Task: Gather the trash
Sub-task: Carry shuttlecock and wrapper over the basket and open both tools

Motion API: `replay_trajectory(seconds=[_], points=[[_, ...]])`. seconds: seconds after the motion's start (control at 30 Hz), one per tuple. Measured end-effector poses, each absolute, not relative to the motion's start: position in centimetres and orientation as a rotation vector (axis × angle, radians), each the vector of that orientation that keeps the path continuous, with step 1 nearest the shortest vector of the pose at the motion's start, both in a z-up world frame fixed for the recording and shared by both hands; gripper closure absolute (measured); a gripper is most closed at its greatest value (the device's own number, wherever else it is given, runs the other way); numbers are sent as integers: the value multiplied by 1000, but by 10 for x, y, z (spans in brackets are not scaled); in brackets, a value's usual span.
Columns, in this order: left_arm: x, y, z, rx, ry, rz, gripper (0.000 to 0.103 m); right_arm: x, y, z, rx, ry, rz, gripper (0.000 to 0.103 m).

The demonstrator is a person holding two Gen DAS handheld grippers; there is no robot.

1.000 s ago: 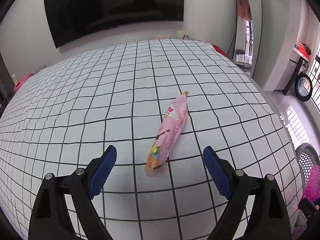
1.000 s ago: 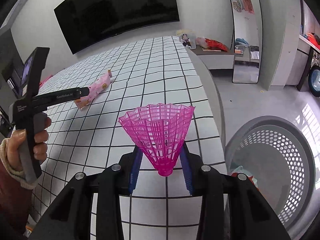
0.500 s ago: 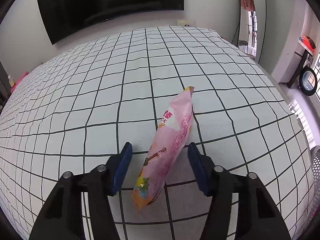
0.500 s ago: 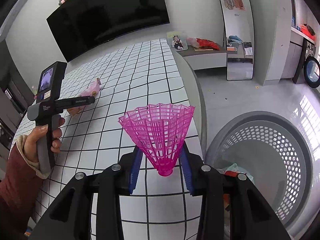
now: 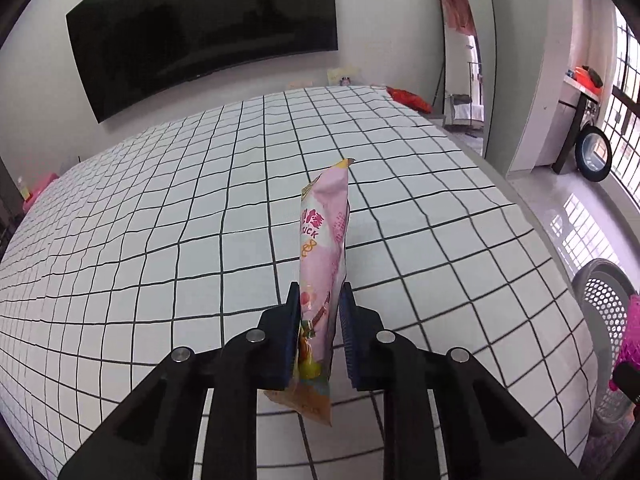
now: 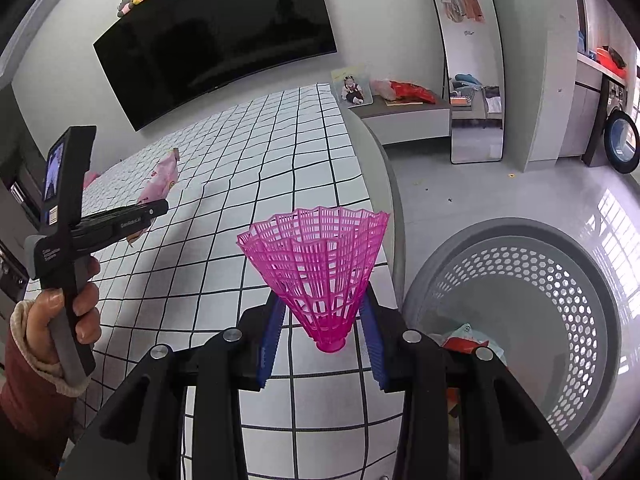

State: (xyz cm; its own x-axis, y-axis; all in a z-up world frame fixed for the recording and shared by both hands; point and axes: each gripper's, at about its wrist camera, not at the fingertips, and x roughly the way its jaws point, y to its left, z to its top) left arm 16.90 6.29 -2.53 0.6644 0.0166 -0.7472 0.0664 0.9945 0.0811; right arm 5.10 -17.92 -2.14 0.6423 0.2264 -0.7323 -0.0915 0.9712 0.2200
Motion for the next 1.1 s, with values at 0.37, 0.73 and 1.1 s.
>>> replay_trajectory(seconds=[0.37,0.73,1.1], points=[[101,1,6,131,777,-175,83,13,-221,-12,199,808,106,67],[66,-94,2,155,798,-347,83,-22,-294,-21,258,802,-50,67],[68,-162,-23,217,857,-438,83,-32,-357,-38,317,820,-147,67]])
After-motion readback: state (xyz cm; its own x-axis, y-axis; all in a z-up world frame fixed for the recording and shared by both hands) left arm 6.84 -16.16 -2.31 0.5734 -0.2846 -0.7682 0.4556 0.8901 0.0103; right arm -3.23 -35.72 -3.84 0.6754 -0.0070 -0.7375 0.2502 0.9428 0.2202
